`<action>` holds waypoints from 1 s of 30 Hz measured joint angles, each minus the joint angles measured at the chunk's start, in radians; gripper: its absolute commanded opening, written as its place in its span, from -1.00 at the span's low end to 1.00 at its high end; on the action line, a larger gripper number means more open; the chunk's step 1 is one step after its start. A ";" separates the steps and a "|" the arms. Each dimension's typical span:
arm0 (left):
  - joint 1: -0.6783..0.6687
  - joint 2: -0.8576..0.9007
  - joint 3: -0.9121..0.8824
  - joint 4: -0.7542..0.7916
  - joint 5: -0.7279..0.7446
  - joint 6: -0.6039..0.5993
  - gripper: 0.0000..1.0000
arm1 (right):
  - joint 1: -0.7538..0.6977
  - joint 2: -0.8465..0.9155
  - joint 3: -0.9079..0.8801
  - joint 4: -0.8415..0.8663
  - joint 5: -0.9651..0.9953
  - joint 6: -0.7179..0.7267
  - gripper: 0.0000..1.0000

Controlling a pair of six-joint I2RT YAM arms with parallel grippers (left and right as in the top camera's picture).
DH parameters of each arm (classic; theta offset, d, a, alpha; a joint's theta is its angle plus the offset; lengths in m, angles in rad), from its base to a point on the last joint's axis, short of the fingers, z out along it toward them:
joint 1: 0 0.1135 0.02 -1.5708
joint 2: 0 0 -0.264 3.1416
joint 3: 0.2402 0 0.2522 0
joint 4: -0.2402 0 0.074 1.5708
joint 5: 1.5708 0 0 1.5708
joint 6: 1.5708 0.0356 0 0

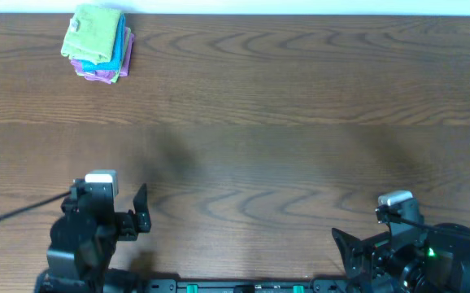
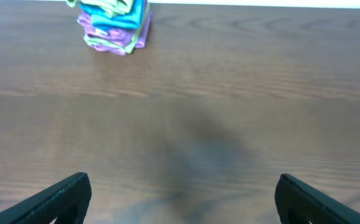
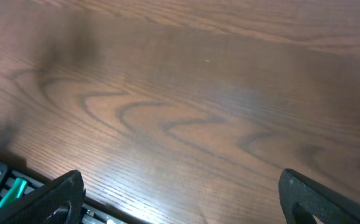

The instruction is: Fold the cloth

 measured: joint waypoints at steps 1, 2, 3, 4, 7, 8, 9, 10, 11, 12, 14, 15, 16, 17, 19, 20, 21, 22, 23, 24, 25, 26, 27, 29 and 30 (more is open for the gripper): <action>0.011 -0.036 -0.039 0.027 0.006 0.013 0.91 | 0.000 0.000 0.000 -0.001 0.000 0.000 0.99; 0.022 -0.074 -0.079 0.052 0.012 0.026 0.91 | 0.000 0.000 0.000 0.000 0.000 0.000 0.98; 0.028 -0.103 -0.113 0.064 0.017 0.034 0.91 | 0.000 0.000 0.000 0.000 0.000 0.000 0.98; 0.034 -0.129 -0.146 0.086 0.022 0.041 0.91 | 0.000 0.000 0.000 -0.001 0.000 0.000 0.98; 0.042 -0.191 -0.253 0.153 0.046 0.055 0.91 | 0.000 0.000 0.000 0.000 0.000 0.000 0.99; 0.042 -0.203 -0.280 0.165 0.051 0.056 0.91 | 0.000 0.000 0.000 0.000 0.000 0.000 0.98; 0.042 -0.217 -0.314 0.183 0.063 0.056 0.91 | 0.000 0.000 0.000 -0.001 0.000 0.000 0.98; 0.042 -0.232 -0.348 0.199 0.073 0.058 0.91 | 0.000 0.000 0.000 0.000 0.000 0.000 0.98; 0.042 -0.246 -0.373 0.215 0.080 0.059 0.91 | 0.000 -0.001 0.000 -0.001 0.000 0.000 0.99; 0.042 -0.257 -0.394 0.225 0.088 0.059 0.91 | 0.000 -0.001 0.000 0.000 0.000 0.000 0.99; 0.042 -0.277 -0.427 0.254 0.099 0.059 0.91 | 0.000 -0.001 0.000 0.000 0.000 0.000 0.99; 0.042 -0.285 -0.442 0.266 0.102 0.059 0.91 | 0.000 -0.001 0.000 -0.001 0.000 0.000 0.98; 0.042 -0.288 -0.456 0.283 0.106 0.059 0.91 | 0.000 -0.001 0.000 -0.001 0.000 0.000 0.98; 0.042 -0.289 -0.473 0.306 0.116 0.059 0.91 | 0.000 -0.001 0.000 -0.001 0.000 0.000 0.99; 0.042 -0.289 -0.496 0.325 0.124 0.058 0.91 | 0.000 -0.001 0.000 0.000 0.000 0.000 0.98; 0.042 -0.288 -0.499 0.330 0.125 0.058 0.91 | 0.000 -0.001 0.000 -0.001 0.000 0.000 0.99; 0.042 -0.290 -0.500 0.339 0.127 0.058 0.91 | 0.000 -0.001 0.000 0.000 0.000 0.000 0.99; 0.042 -0.290 -0.500 0.339 0.127 0.058 0.91 | 0.000 -0.001 0.000 -0.001 0.000 0.000 0.98; 0.042 -0.290 -0.500 0.339 0.128 0.058 0.91 | 0.000 -0.001 0.000 -0.001 0.000 0.000 0.98; 0.042 -0.290 -0.500 0.339 0.128 0.058 0.91 | 0.000 -0.001 0.000 -0.001 0.000 0.000 0.99; 0.042 -0.290 -0.500 0.339 0.128 0.058 0.91 | 0.000 -0.001 0.000 -0.001 0.000 0.000 0.98; 0.042 -0.290 -0.500 0.339 0.128 0.058 0.91 | 0.000 -0.001 0.000 -0.001 0.000 0.000 0.99; 0.042 -0.290 -0.500 0.339 0.128 0.058 0.91 | 0.000 -0.001 0.000 -0.001 0.000 0.000 0.98; 0.042 -0.290 -0.500 0.339 0.128 0.058 0.91 | 0.000 -0.001 0.000 -0.001 0.000 0.000 0.98; 0.042 -0.290 -0.500 0.339 0.128 0.058 0.91 | 0.000 -0.001 0.000 -0.001 0.000 0.000 0.99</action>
